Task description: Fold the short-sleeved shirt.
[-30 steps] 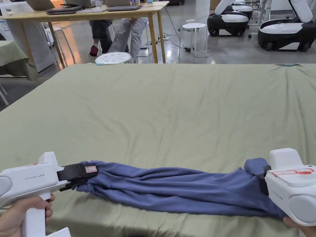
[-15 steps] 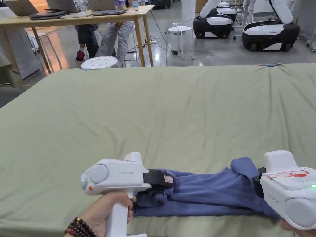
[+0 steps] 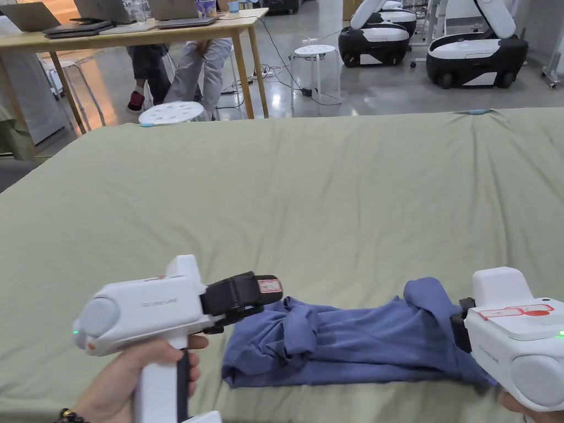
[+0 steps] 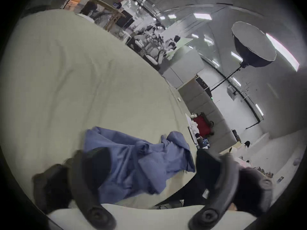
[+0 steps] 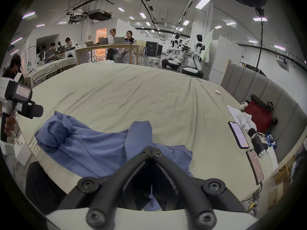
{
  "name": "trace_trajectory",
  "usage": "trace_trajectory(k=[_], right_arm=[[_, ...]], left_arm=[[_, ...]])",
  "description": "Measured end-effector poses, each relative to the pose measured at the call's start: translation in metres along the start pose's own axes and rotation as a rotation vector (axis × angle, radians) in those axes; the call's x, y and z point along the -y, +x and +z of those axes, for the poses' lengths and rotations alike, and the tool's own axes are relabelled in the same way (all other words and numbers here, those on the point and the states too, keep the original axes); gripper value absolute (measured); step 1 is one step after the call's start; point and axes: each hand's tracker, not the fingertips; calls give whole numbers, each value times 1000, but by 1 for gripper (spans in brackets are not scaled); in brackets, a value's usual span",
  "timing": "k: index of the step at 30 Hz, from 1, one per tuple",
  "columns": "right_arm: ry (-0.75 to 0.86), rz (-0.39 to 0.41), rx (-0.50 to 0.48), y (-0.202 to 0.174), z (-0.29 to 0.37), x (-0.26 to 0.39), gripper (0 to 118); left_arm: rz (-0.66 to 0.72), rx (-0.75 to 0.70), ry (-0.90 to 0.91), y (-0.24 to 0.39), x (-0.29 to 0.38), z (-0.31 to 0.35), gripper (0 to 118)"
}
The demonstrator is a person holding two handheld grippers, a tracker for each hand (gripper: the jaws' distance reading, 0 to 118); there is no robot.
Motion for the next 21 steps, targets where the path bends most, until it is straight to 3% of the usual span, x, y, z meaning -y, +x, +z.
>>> trace_trajectory(k=[1, 2, 3, 4, 7, 21], right_arm=[[4, 1, -3, -2, 0, 0, 0], [7, 3, -8, -3, 0, -1, 0], [9, 4, -15, -5, -1, -1, 0], [11, 5, -19, -7, -1, -2, 0], [14, 16, -24, -11, -4, -3, 0], [1, 1, 7, 9, 1, 2, 0]], left_arm=[[2, -6, 3, -6, 0, 6, 24], [4, -41, 1, -11, 2, 9, 13], [-18, -95, -6, -15, 5, 7, 13], [-37, -129, -18, -11, 14, 4, 0], [-79, -56, -108, -12, 27, -10, 0], [-117, 7, -236, 22, 47, -127, 0]])
